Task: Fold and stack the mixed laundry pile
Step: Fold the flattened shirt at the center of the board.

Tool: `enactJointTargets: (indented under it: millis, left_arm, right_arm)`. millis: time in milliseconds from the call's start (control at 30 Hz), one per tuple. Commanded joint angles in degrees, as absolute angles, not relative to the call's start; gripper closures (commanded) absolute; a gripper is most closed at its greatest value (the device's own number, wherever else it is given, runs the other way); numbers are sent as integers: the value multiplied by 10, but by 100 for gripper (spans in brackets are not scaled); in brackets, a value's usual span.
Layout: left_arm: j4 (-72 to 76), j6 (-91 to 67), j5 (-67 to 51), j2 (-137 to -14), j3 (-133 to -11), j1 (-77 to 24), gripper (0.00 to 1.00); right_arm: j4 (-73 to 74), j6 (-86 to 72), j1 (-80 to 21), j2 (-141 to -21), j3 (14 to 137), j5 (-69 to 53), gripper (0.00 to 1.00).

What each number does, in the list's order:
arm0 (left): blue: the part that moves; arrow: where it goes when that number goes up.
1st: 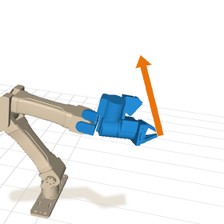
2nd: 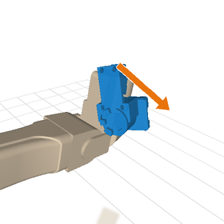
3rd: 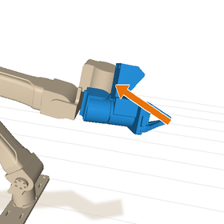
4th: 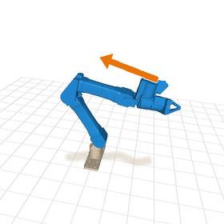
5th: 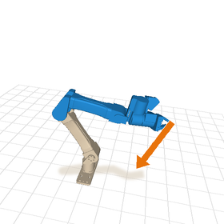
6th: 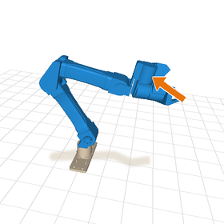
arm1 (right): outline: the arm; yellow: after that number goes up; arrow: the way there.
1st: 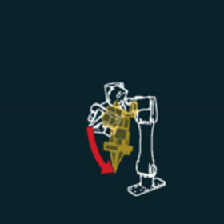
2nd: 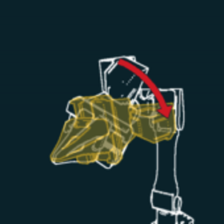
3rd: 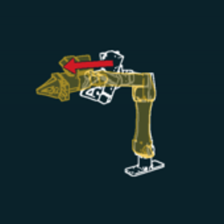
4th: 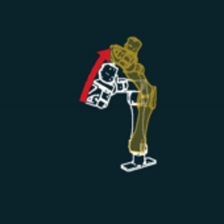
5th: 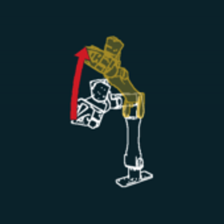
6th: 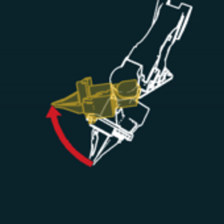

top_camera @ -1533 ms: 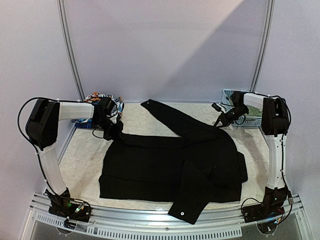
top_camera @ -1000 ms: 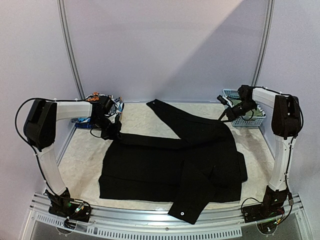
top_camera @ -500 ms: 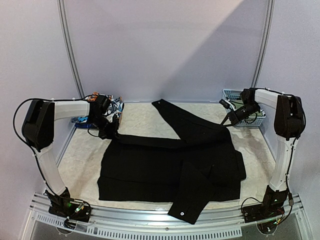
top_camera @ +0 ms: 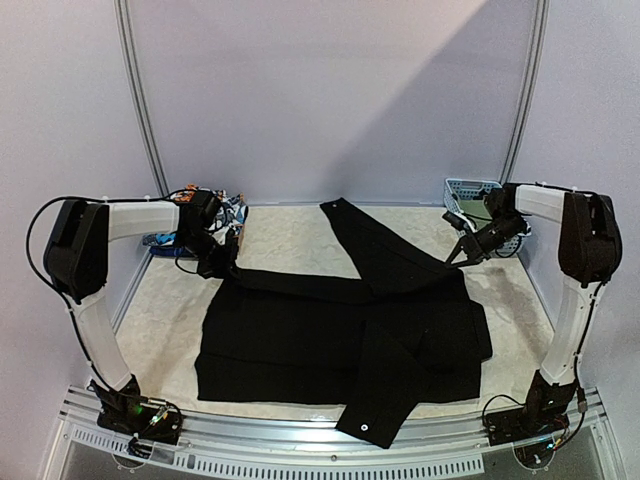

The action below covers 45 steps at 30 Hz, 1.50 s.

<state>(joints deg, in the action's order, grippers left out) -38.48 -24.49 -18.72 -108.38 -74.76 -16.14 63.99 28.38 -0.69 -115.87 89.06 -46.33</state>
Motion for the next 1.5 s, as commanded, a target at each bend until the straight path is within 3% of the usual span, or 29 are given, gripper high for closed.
enactJointTargets:
  millis: [0, 600, 700, 900, 1067, 1467]
  left_arm:
    - [-399, -233, -182, -1084, -757, -152, 100]
    - [-434, -210, -186, -1102, -739, -152, 100]
    - [-459, -200, -160, -1094, -733, -151, 100]
    - [-500, -182, -115, -1062, -740, -152, 80]
    - [-500, -183, -111, -1049, -772, -158, 61]
    - [-385, -228, -197, -1144, -807, -189, 65]
  right_arm:
    - [645, 268, -5, -1131, 865, -445, 100]
    - [625, 269, -5, -1117, 779, -364, 100]
    - [632, 268, -5, -1117, 772, -345, 94]
    - [664, 281, -5, -1086, 782, -283, 78]
    - [666, 277, -5, -1066, 823, -300, 71]
    - [620, 277, -18, -1180, 891, -394, 71]
